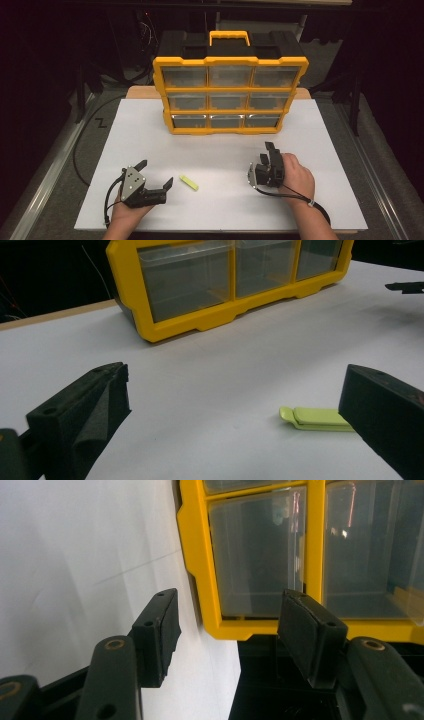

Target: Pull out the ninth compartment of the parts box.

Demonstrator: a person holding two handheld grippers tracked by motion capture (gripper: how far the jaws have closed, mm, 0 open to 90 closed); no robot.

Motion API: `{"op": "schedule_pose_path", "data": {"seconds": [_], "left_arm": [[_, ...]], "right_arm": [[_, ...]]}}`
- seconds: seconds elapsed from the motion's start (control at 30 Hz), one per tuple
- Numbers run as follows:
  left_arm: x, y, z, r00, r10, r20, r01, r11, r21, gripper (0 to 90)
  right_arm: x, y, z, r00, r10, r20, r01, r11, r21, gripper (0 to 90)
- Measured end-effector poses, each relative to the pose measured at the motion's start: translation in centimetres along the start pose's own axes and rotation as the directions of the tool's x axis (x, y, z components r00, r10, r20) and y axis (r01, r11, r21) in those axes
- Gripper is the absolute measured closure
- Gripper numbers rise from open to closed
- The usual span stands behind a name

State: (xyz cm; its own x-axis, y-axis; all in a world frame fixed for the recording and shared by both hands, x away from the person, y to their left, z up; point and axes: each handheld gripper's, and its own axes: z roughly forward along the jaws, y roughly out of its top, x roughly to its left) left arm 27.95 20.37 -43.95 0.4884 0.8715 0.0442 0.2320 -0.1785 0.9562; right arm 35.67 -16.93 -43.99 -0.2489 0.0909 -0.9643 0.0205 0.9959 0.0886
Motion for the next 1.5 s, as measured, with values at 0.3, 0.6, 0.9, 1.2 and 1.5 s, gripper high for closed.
{"op": "schedule_pose_path", "data": {"seconds": [0.3,0.6,0.9,1.2,1.5], "left_arm": [[0.0,0.1,-0.2,1.0000,-0.004,-0.007,0.004,0.9999,-0.016,0.3],[-0.1,0.1,-0.1,1.0000,0.006,-0.003,-0.006,0.9998,-0.018,0.3],[0.0,0.1,-0.1,1.0000,0.006,-0.006,-0.006,0.9998,-0.019,0.3],[0.0,0.1,-0.1,1.0000,0.004,-0.005,-0.004,0.9998,-0.019,0.3],[0.0,0.1,-0.1,1.0000,0.005,-0.003,-0.005,0.9998,-0.018,0.3]], "right_arm": [[-1.0,1.1,0.8,0.9995,-0.009,0.031,0.009,1.000,-0.009,47.1],[-2.8,1.7,2.1,0.9986,-0.003,0.053,0.003,1.000,0.001,48.3],[-4.1,1.8,3.8,0.9979,-0.009,0.064,0.008,1.000,0.010,50.3],[-4.5,1.9,5.5,0.9976,-0.014,0.068,0.012,0.999,0.031,54.2],[-5.3,1.8,7.0,0.9970,-0.017,0.075,0.015,0.999,0.039,63.2]]}}
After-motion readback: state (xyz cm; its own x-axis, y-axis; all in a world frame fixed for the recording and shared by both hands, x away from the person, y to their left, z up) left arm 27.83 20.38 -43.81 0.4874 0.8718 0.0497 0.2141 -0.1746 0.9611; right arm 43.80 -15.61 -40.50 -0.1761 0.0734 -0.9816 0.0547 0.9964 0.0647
